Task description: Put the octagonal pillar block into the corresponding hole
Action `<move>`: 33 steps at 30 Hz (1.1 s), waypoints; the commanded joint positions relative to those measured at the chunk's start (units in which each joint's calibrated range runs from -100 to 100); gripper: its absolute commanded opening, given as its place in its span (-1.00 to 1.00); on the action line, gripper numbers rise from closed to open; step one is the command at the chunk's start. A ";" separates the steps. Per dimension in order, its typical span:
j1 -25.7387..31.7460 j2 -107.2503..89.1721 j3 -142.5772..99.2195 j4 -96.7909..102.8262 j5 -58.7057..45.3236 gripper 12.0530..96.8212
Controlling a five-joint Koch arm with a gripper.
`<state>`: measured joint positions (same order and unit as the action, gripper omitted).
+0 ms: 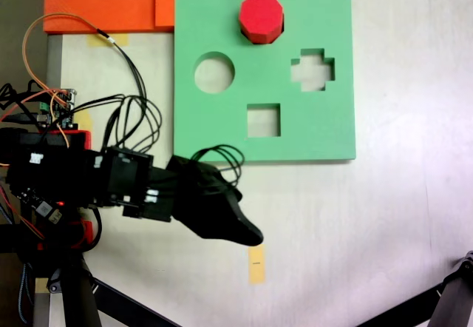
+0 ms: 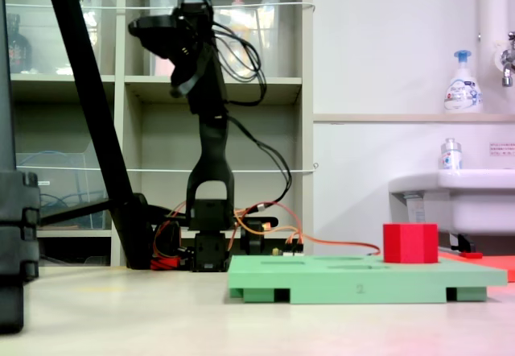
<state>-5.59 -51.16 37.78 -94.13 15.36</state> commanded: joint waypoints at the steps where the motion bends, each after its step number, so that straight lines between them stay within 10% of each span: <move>1: -0.83 -13.22 -17.24 20.41 -2.83 0.33; 16: 6.06 -48.84 -136.18 102.07 -10.40 0.25; 33: 8.45 -48.84 -137.78 95.72 -9.33 -0.15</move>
<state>2.52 -99.59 -98.92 7.98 5.64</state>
